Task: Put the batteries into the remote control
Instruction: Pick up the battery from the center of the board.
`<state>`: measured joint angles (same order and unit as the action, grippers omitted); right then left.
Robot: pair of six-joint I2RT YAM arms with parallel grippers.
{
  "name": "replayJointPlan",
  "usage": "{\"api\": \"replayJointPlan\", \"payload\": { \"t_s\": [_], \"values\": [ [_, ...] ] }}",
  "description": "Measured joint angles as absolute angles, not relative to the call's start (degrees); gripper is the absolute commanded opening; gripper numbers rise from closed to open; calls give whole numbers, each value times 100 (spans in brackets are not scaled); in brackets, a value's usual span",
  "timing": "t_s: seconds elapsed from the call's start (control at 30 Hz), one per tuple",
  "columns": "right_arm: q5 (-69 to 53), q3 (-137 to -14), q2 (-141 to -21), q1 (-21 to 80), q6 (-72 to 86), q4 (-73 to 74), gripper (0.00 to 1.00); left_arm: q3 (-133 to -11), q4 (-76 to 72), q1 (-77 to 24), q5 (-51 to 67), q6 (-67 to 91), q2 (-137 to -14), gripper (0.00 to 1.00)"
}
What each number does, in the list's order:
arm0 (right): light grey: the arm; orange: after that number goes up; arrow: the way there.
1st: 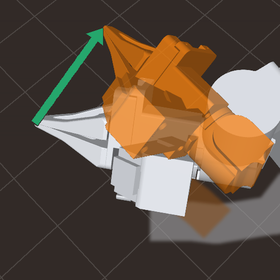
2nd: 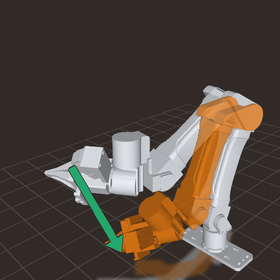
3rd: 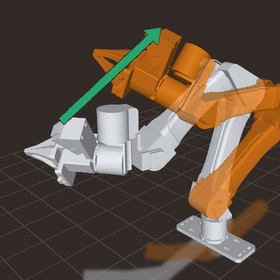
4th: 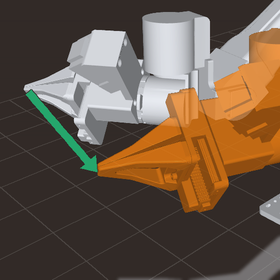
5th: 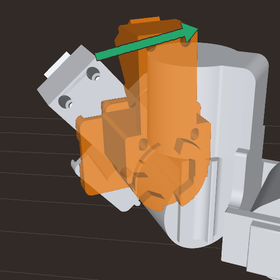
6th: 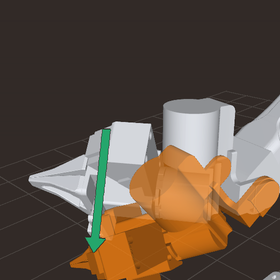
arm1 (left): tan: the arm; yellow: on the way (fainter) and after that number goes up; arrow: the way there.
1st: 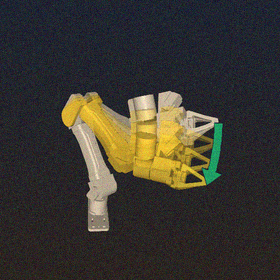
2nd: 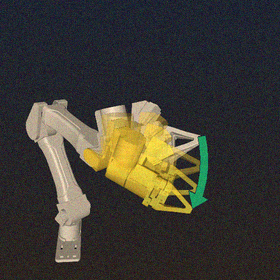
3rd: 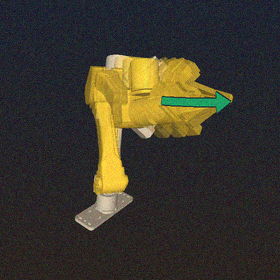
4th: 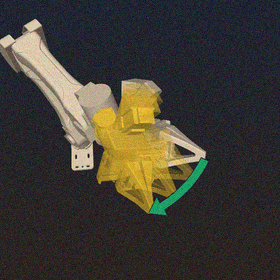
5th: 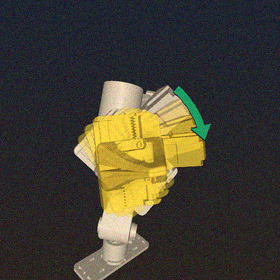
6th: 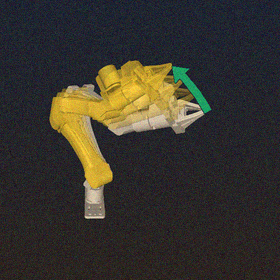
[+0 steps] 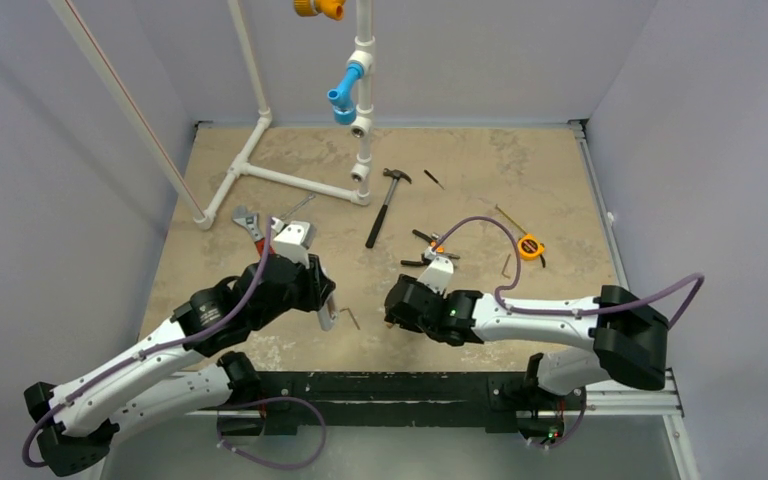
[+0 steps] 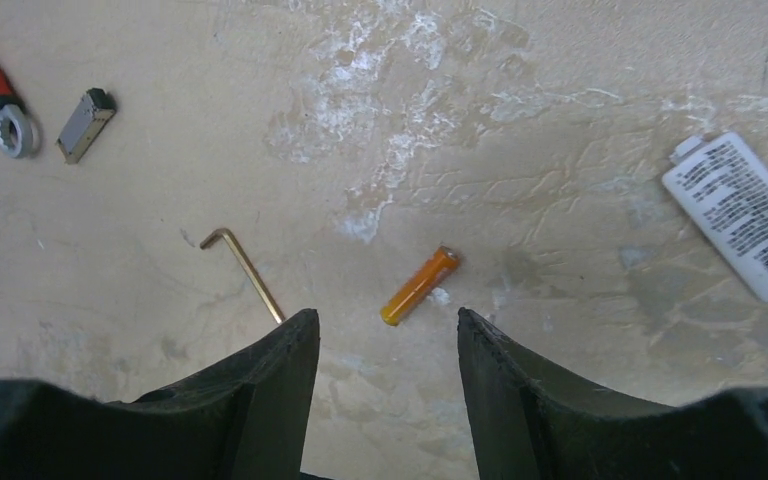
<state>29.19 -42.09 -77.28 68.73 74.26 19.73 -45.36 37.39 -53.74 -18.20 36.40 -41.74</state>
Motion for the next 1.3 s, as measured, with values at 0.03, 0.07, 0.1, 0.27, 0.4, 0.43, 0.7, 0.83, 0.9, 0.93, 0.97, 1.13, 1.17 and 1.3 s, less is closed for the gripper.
{"api": "replayJointPlan", "payload": {
  "t_s": [0.03, 0.07, 0.1, 0.27, 0.4, 0.43, 0.7, 0.83, 0.9, 0.93, 0.97, 1.13, 1.17, 1.3],
  "values": [
    [2915, -4346, -7859, 6873, 7607, 2078, 50, -4458, 3717, -5374, -1772, 3640, -4069, 0],
    [2912, -4491, -7990, 6873, 7784, 2193, 50, -4399, 3697, -5374, -1734, 3640, -3990, 0],
    [2908, -4615, -8114, 6873, 7940, 2305, 49, -4331, 3680, -5374, -1697, 3640, -3903, 0],
    [2851, -5083, -8720, 6873, 8545, 2875, 45, -4167, 3638, -5374, -1588, 3638, -3701, 0],
    [2744, -5365, -9201, 6873, 8877, 3295, 42, -4141, 3592, -5374, -1511, 3638, -3682, 0],
    [2733, -5398, -9268, 6873, 8932, 3367, 42, -4134, 3583, -5374, -1498, 3636, -3675, 0],
    [2731, -5579, -9474, 6873, 9258, 3774, 36, -4018, 3509, -5374, -1466, 3638, -3520, 0],
    [2744, -5725, -9609, 6873, 9258, 3924, 35, -3946, 3507, -5374, -1463, 3638, -3500, 0],
    [2749, -5843, -9717, 6873, 9255, 3988, 34, -3946, 3509, -5374, -1463, 3638, -3498, 0],
    [2751, -5900, -9762, 6873, 9251, 4016, 33, -3946, 3509, -5374, -1463, 3638, -3498, 0],
    [2755, -5964, -9815, 6873, 9242, 4045, 32, -3946, 3518, -5374, -1463, 3638, -3494, 0],
    [2816, -6237, -10053, 6873, 9164, 4237, 26, -3944, 3522, -5374, -1455, 3638, -3413, 0],
    [2847, -6316, -10116, 6873, 9146, 4313, 25, -3944, 3527, -5374, -1444, 3636, -3398, 0],
    [2906, -6442, -10237, 6873, 9120, 4442, 15, -3944, 3544, -5374, -1367, 3634, -3339, 0]
  ]
}}
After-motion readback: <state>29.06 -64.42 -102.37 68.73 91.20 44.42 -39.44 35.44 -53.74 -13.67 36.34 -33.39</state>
